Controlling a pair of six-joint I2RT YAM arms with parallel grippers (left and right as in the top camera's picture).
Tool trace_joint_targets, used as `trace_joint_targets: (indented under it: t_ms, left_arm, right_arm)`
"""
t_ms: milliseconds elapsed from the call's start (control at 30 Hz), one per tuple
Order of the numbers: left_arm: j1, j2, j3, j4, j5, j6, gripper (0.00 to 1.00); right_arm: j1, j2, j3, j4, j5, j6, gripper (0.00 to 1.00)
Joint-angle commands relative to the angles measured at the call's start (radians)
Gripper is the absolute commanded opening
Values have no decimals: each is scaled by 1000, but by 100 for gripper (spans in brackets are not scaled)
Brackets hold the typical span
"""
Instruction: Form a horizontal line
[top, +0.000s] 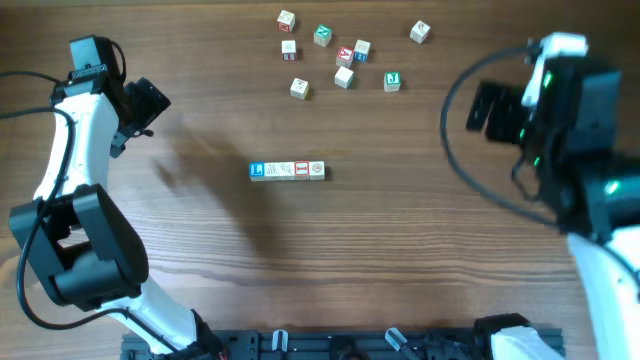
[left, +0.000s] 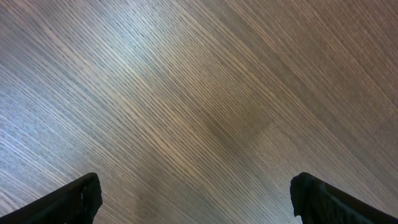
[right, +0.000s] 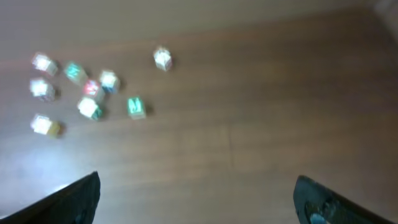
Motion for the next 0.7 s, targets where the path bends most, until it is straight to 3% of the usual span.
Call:
trace_joint_targets:
  t_ms: [0, 100, 167, 300, 433, 667]
  left_arm:
    - [0, -11, 8, 3, 2, -2, 100]
    - [0, -11, 8, 3, 2, -2, 100]
    - [0, -11, 8, 3, 2, -2, 100]
    - [0, -11, 8, 3, 2, -2, 100]
    - [-1, -11, 8, 3, 2, -2, 100]
    - [0, -11, 8, 3, 2, -2, 100]
  right_arm:
    - [0, -184, -297, 163, -6, -9, 100]
    - [0, -386, -613, 454, -7, -40, 100]
    - [0, -539, -837, 748, -35, -105, 100]
    - [-1, -754, -1118, 1090, -49, -190, 100]
    - [-5, -949, -1321, 1184, -63, -191, 100]
    - [-89, -1124, -1334, 921, -182, -198, 100]
